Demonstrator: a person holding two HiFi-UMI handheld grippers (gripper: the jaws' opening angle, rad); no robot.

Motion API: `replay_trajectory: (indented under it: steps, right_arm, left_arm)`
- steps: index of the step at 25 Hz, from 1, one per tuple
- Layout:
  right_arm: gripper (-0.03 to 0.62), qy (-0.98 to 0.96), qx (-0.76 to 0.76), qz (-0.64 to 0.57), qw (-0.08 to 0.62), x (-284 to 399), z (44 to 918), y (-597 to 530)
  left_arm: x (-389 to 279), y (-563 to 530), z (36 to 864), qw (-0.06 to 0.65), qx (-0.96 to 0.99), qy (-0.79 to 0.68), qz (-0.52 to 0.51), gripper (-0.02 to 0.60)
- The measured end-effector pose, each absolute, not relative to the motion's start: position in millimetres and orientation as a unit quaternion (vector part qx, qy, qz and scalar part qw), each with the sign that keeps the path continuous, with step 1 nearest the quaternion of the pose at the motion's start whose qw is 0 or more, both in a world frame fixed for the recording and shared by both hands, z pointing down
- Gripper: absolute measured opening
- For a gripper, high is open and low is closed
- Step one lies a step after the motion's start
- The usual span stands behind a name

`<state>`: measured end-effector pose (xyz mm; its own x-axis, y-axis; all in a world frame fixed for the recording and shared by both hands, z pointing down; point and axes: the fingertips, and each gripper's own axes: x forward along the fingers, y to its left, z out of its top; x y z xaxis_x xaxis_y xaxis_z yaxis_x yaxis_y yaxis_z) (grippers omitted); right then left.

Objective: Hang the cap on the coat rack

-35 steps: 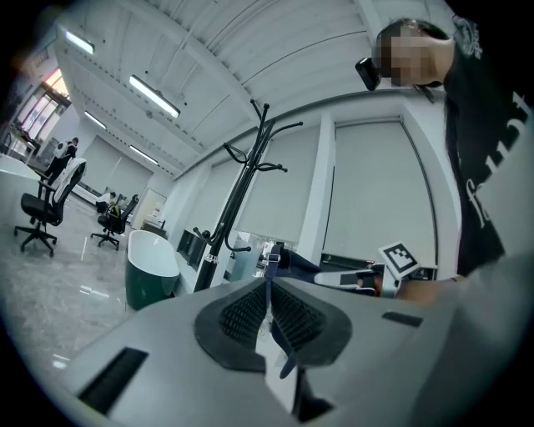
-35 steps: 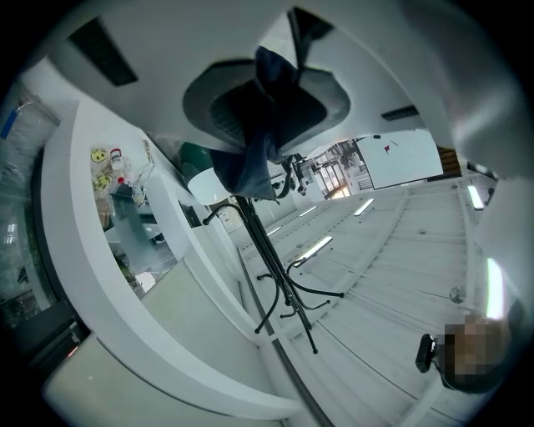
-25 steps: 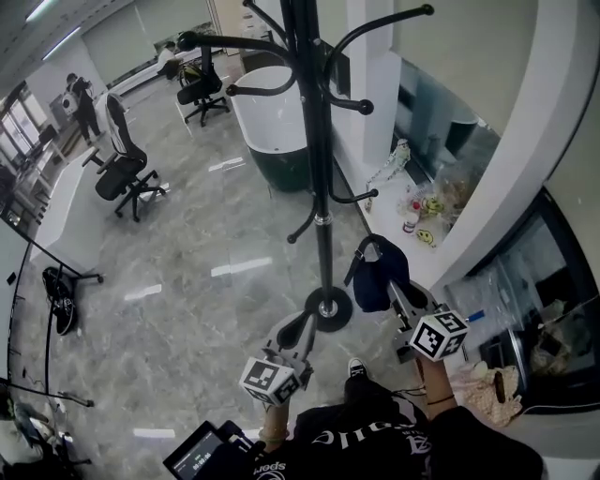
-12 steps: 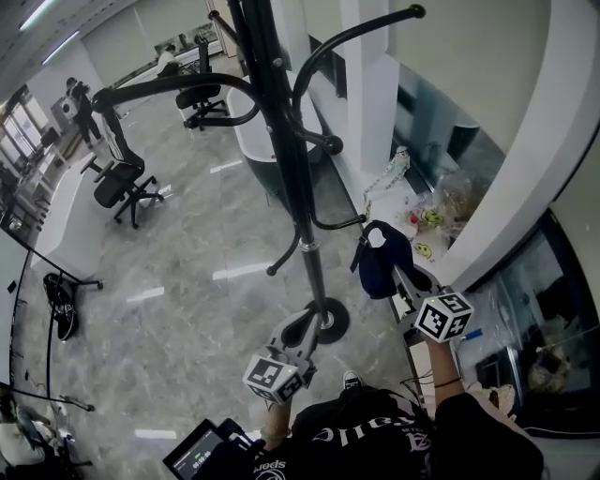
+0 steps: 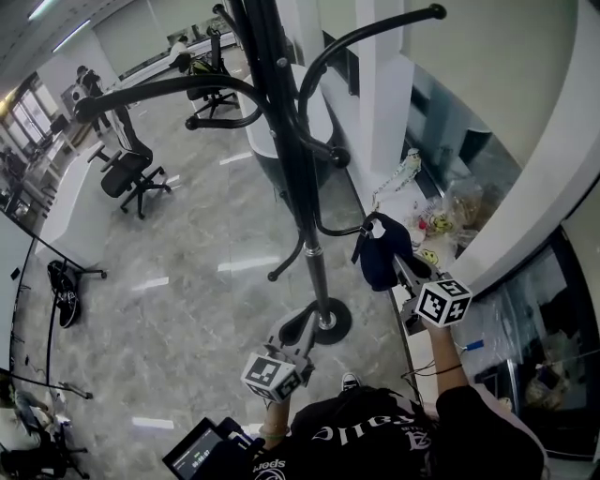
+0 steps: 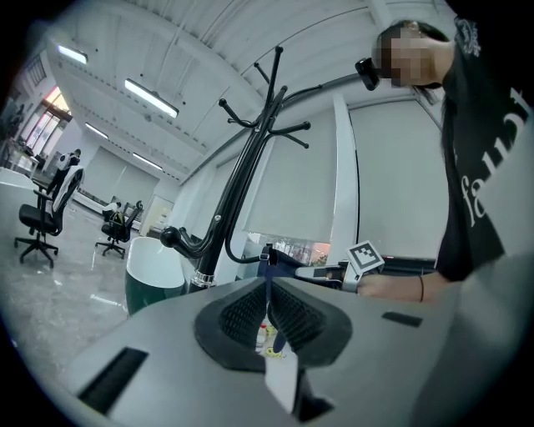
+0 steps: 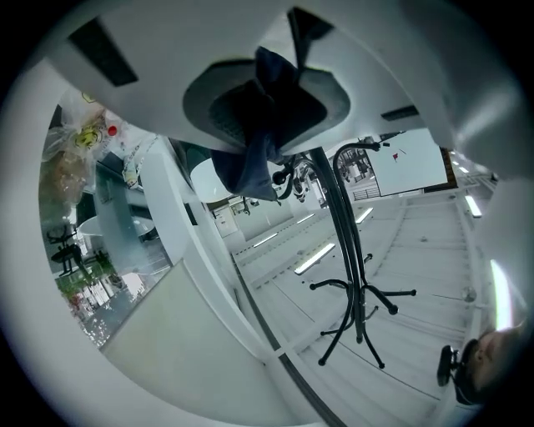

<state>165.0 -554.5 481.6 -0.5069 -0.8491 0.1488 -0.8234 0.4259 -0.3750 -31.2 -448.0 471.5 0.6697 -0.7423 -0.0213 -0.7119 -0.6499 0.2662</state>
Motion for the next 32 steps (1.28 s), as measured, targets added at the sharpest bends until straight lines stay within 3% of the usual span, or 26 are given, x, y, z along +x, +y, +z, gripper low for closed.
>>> replay_trajectory:
  steps: [13, 24, 29, 31, 32]
  right_arm:
    - [0.071, 0.859, -0.458, -0.225, -0.031, 114.5, 529.3, -576.4]
    - [0.071, 0.882, -0.415, -0.185, -0.126, 55.7, 570.6, -578.5]
    - [0.071, 0.881, -0.421, -0.178, -0.122, 47.8, 572.9, -578.5]
    - [0.089, 0.880, -0.422, -0.179, -0.125, 48.5, 574.2, -577.3]
    - [0.136, 0.879, -0.424, -0.180, -0.127, 49.8, 574.5, -576.7]
  left_arm:
    - [-59.5, -441.0, 474.3, 0.119, 0.886, -0.443, -0.063, 0.005]
    - [-70.8, -433.4, 476.6, 0.120, 0.877, -0.462, -0.062, 0.005]
    - [-71.7, -429.9, 479.0, 0.121, 0.878, -0.459, -0.061, 0.005]
    - [-72.2, -429.5, 476.8, 0.122, 0.877, -0.460, -0.062, 0.005]
    - [-72.4, -429.3, 475.6, 0.122, 0.877, -0.460, -0.062, 0.005]
